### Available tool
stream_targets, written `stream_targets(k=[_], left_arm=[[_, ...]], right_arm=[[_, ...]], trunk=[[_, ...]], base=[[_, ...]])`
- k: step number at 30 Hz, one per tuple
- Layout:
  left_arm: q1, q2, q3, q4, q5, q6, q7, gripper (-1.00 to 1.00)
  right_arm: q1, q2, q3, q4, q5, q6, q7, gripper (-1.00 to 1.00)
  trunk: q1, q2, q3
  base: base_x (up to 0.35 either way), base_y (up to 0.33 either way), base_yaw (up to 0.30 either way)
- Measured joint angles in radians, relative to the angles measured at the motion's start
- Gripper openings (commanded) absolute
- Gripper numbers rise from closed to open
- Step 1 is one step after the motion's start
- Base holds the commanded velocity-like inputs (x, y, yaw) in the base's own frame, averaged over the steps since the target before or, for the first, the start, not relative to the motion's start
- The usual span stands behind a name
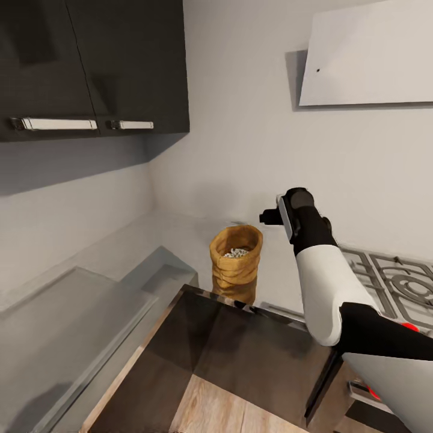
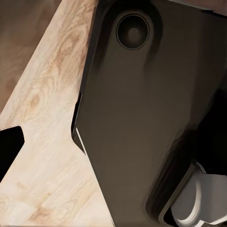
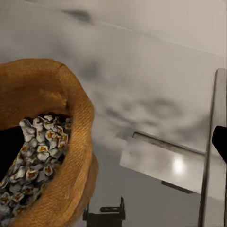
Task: In the kitchen, take the popcorn bag from the countertop, put it into the microwave, and heat it until the popcorn is cooked so the cooked popcorn ends up inside the bag.
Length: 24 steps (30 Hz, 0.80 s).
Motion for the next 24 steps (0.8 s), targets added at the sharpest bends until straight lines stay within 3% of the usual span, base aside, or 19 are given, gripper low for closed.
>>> stream_targets(k=[12, 24], left_arm=[[0.0, 0.0, -0.002, 0.0, -0.001, 0.001, 0.0, 1.0], [-0.001, 0.002, 0.0, -0.006, 0.0, 0.0, -0.001, 1.0]], right_arm=[[0.0, 0.0, 0.0, 0.009, 0.004, 0.0, -0.004, 1.0], [0.0, -0.004, -0.007, 0.037, 0.003, -0.005, -0.006, 1.0]], trunk=[[0.0, 0.0, 0.0], [0.0, 0.0, 0.0]], base=[[0.0, 0.0, 0.253], [0.0, 0.0, 0.016]])
